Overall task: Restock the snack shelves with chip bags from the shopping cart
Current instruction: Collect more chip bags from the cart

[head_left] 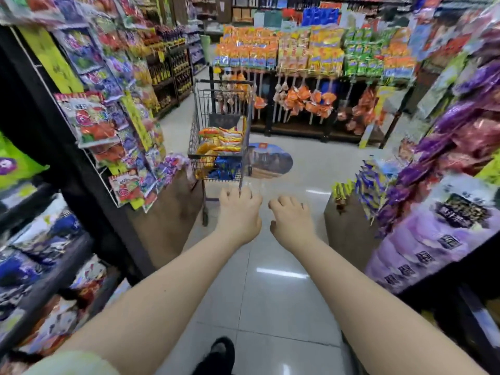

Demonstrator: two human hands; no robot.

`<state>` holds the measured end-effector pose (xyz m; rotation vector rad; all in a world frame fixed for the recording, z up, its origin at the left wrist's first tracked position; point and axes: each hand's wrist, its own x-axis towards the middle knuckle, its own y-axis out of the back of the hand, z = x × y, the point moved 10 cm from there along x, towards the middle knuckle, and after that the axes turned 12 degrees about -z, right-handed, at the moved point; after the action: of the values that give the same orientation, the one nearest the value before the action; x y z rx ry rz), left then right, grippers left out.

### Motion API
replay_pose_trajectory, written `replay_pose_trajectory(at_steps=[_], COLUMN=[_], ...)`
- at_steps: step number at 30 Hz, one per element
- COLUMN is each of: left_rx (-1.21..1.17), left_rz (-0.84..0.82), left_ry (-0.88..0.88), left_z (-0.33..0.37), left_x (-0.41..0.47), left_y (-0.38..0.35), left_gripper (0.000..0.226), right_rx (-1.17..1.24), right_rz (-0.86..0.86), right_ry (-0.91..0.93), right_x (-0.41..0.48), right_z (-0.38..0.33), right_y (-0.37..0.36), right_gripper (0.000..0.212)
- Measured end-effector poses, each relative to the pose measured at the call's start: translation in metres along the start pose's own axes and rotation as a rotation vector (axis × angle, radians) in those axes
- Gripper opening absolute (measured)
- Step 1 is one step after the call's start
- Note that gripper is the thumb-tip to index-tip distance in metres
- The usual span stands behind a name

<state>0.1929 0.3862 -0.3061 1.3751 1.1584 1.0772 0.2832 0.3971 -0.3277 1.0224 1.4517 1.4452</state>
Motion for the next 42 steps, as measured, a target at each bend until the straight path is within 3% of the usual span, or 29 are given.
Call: replay_pose_trajectory(at_steps=[6, 11, 17, 23, 34, 42], left_rx=[-0.047, -0.083, -0.178, -0.245, -0.343, -0.426], left_rz=[-0.061, -0.088, -0.183, -0.188, -0.151, -0.160], left_ry=[-0.056, -0.069, -0.070, 0.005, 0.245, 0.430], left_z=[-0.037, -0.063, -0.067, -0.085, -0.136, -0.195], left_x=[0.134, 0.245, 0.330, 0.452, 0.717, 0.838], left_y=[-0.036, -0.051, -0.096, -0.118, -0.118, -0.157], left_gripper=[0.039, 0.040, 0.036, 0.041, 0.033, 0.028], right_rx=[0.003, 0.002, 0.116, 0.103, 0.195, 0.175], right_rz=[-0.057, 0.004, -0.076, 0.006, -0.027, -0.174], right_ry=[-0.094, -0.172, -0.201, -0.152, 0.102, 0.252], right_x=[0.134, 0.230, 0.307, 0.425, 0.697, 0.859], right_z=[0.035, 0.059, 0.090, 0.132, 0.229, 0.245], right_y=[-0.018, -0.017, -0.065, -0.068, -0.051, -0.088], right_gripper=[0.036, 0.044, 0.033, 0.044, 0.038, 0.048])
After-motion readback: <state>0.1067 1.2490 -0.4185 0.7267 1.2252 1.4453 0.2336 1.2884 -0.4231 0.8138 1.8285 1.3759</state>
